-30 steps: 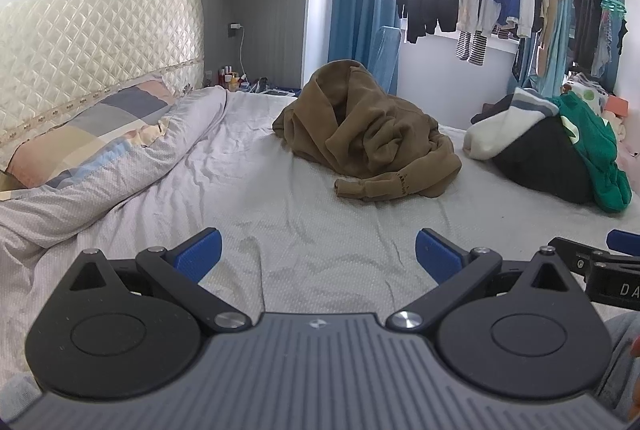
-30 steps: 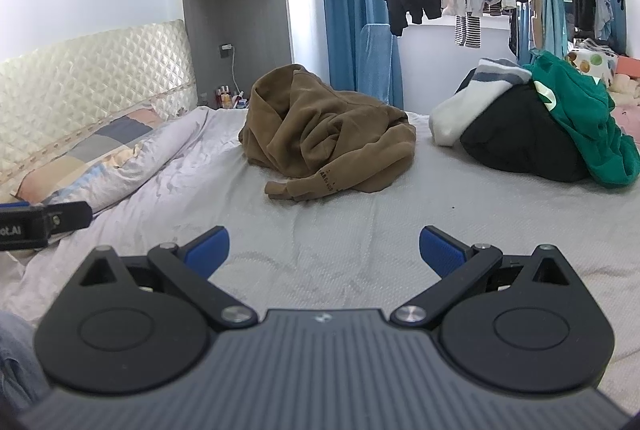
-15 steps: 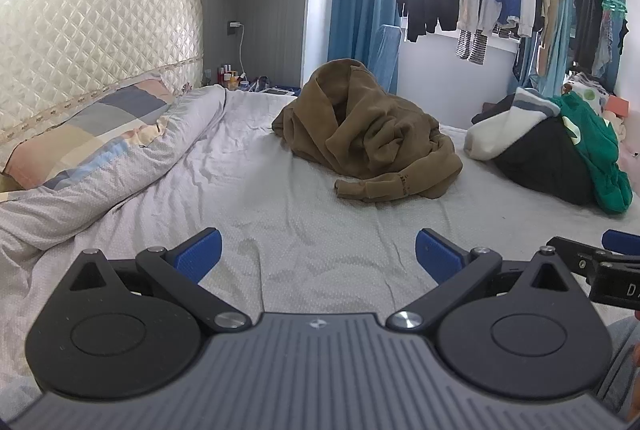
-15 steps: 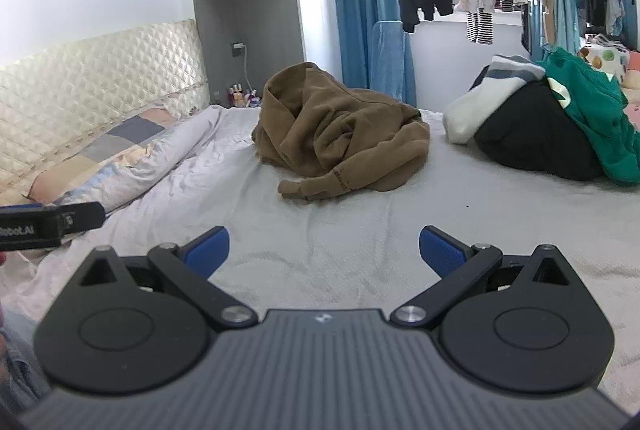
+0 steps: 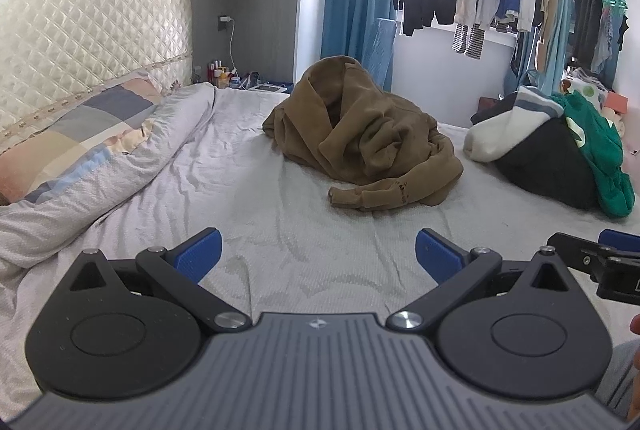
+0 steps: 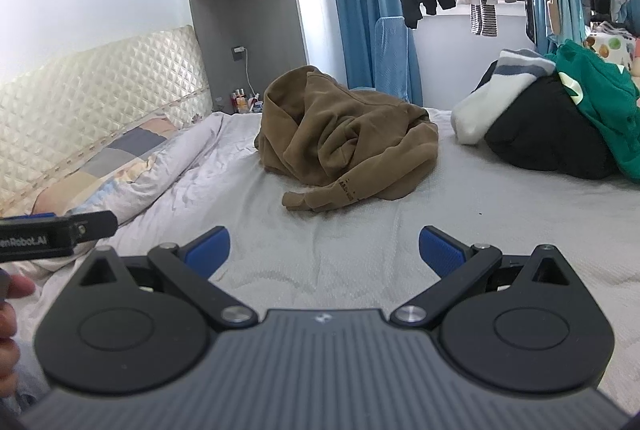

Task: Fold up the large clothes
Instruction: 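Reach both grippers into the brown hoodie and close on its fabric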

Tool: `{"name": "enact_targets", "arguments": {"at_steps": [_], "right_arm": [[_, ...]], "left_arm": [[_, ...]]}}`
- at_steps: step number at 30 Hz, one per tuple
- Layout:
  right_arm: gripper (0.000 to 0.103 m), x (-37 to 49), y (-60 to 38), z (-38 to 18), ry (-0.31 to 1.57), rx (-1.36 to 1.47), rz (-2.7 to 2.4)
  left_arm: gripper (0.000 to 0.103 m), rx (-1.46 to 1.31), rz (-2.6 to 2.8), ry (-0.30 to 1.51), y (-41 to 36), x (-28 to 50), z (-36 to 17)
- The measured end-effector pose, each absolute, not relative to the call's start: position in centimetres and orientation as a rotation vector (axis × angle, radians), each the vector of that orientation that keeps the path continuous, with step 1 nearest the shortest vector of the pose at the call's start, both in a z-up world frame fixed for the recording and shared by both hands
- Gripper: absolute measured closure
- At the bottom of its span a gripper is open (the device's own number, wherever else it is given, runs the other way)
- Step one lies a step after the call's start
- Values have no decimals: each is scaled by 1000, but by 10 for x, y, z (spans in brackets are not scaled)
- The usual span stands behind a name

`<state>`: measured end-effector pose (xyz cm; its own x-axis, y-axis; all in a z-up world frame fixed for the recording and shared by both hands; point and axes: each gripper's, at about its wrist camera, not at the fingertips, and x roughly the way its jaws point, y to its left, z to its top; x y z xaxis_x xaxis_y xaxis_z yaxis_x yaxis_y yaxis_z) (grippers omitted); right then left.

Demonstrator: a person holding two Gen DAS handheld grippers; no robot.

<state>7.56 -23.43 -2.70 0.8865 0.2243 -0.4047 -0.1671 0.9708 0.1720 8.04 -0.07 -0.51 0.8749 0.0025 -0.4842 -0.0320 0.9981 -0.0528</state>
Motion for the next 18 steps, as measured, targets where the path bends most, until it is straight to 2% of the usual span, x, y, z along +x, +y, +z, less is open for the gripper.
{"name": "enact_targets", "arguments": {"at_steps": [10,18], "right_arm": [[0,126,-242,-27,459,161,197],[0,201,-259,-38,503,241,193]], "left_arm": [[0,-56,6,534,-1,161,-14],[0,-108,-112,531,0,263,-33]]}}
